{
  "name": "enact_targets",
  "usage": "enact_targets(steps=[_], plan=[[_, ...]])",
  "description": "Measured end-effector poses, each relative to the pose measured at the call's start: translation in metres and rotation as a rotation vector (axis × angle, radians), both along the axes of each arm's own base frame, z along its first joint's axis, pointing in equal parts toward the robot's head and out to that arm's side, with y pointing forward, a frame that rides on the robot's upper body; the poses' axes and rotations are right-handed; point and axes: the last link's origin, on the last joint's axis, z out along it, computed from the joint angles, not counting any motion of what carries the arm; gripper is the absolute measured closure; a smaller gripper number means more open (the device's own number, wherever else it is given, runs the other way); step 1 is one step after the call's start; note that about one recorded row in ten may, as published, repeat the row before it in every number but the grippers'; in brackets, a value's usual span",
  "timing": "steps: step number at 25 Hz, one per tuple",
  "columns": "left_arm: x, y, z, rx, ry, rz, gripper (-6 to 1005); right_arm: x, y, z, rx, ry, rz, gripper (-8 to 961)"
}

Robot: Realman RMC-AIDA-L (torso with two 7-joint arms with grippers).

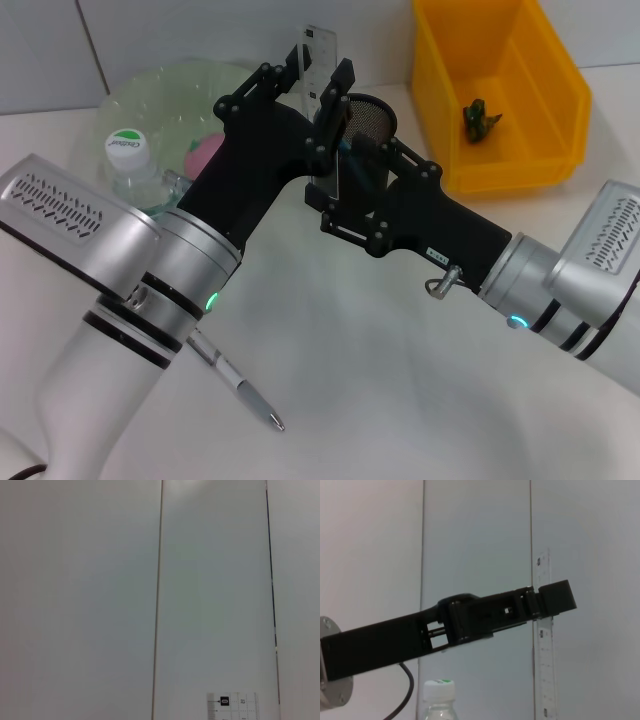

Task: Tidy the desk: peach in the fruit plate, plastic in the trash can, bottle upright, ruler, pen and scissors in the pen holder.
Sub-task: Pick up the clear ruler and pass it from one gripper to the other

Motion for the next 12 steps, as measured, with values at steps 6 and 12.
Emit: enact_targets(steps=[6, 12], plan=[[-0.0001, -0.0002, -0.0002, 0.0, 0.002, 0.0, 602, -0.0032, 0.0014, -0.0019, -0.001, -0.005, 0.006, 228], [0.0001, -0.0013, -0.0013, 0.001, 0.009, -0.004, 602, -0.0052, 0.0029, -0.002, 0.002, 0.0, 0.006, 231]])
